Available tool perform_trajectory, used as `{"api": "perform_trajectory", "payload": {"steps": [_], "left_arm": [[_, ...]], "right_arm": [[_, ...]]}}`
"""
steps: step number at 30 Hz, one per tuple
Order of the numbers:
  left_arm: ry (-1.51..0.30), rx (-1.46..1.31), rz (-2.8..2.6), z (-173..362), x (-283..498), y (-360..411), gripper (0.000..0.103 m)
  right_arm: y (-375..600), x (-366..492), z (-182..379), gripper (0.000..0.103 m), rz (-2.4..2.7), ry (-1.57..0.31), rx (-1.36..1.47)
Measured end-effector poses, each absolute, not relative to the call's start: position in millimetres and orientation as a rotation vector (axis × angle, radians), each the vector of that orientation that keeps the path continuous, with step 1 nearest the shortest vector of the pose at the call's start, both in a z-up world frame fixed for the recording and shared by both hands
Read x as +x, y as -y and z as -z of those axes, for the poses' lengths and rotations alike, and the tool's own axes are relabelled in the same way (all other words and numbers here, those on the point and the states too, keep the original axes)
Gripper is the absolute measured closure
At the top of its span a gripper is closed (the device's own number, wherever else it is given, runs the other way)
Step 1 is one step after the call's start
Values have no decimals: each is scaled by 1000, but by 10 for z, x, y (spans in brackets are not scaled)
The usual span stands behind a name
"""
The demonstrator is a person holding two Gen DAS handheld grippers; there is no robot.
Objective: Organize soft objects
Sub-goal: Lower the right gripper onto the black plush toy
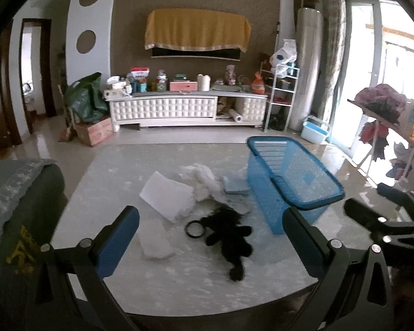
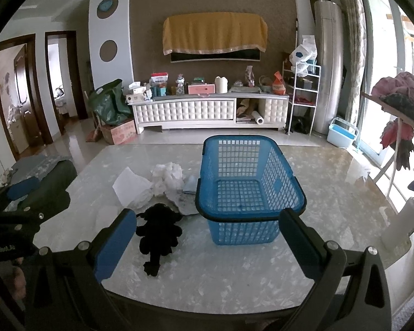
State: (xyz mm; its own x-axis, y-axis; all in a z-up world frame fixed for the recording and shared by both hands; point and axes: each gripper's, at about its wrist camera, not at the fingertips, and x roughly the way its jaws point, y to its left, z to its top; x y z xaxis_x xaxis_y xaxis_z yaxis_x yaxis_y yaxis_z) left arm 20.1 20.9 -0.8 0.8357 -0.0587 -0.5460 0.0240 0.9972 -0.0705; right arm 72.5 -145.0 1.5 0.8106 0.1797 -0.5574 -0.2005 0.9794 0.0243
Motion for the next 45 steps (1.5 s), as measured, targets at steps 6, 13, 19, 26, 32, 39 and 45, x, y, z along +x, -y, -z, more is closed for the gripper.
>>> {"api": "perform_trajectory", "payload": {"steps": [6,13,19,26,32,39,45], "left_arm": [[-616,-51,13,-17,322,-404,0],[-714,-73,-20,141,490,-707,0],[-771,-103,-39,316,570,-1002,0],[-845,-159,-60,577,687,-1351,0],[-905,-154,-61,850,794,-1480,0],[-963,-177,-37,1103,936,-1587,0],[-1003,-175,-7,1293,1112,-1604,0]], "right_arm": [[1358,861,-34,0,-238,-630,-37],[1057,1088,64,0,-318,-704,-69],[719,1243,303,0,-380,-807,-126],[393,1340,516,0,-417,-901,-210],[200,1459,690,0,-435,-963,-269],[121,1675,938,0,-400,-1047,-293],[137,1824,1114,0,-361,-1101,-316]]}}
